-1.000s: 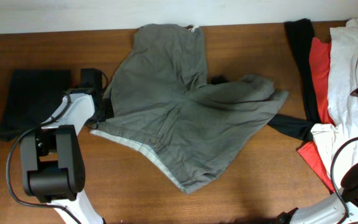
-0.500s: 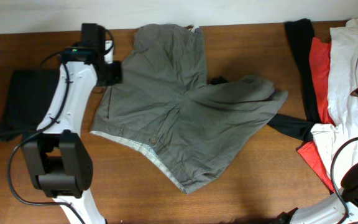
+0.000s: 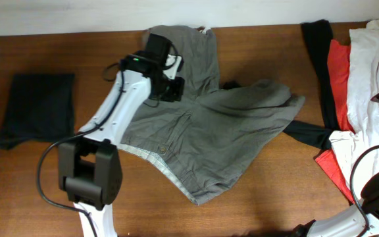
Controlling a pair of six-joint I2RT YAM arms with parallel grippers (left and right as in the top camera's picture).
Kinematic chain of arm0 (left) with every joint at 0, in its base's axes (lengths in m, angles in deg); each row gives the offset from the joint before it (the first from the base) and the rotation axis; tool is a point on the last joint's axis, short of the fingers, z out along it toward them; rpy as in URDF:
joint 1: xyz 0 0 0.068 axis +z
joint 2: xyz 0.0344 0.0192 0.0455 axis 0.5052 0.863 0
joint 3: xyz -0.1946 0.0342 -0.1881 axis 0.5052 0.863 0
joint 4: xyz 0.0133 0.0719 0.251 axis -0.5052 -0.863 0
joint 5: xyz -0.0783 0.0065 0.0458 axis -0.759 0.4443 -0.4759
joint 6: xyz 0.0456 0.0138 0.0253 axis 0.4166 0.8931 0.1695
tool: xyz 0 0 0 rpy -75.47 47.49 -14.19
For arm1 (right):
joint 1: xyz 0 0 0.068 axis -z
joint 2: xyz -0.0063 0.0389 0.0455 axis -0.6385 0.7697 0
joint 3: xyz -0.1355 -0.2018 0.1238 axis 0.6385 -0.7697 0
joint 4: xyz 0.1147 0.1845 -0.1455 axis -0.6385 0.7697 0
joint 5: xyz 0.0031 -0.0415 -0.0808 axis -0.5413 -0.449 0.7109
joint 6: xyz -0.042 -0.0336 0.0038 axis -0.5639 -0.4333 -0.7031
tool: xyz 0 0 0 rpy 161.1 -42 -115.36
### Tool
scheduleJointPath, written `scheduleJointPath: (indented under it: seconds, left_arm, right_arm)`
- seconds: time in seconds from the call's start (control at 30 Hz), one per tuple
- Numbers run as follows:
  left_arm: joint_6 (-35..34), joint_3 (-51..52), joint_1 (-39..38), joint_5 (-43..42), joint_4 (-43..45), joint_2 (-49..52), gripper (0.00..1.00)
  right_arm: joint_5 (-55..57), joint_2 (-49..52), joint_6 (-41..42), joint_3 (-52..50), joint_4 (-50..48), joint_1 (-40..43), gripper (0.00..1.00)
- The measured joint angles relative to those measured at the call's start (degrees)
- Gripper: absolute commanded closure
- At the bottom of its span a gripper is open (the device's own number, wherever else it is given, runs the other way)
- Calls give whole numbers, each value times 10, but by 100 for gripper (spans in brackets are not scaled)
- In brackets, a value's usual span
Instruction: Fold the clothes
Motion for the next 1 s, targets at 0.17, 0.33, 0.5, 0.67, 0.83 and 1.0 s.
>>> scheduleJointPath:
  seconds: [0.17,0.33,0.5,0.67,0.83,1.0]
  left_arm:
    - [-40,1,1,2,60,7,98]
    - [-59,0,1,-5,72,37,99]
    - [-67,1,-3,-9,98,96,99]
    - [-70,2,-4,-9,135,136,99]
    - [-71,2,-4,-11,143,137,99]
    - [-71,2,-4,-11,142,137,99]
  right_arm:
    - [-8,0,0,0,0,0,1]
    - [-45,0,0,0,7,0,1]
    - [-102,0,-17,0,50,-6,54]
    - [-84,0,-25,-16,91,-67,87]
    - [-44,0,-14,-83,56,-156,96]
    - [-17,2,12,-161,-22,-194,96]
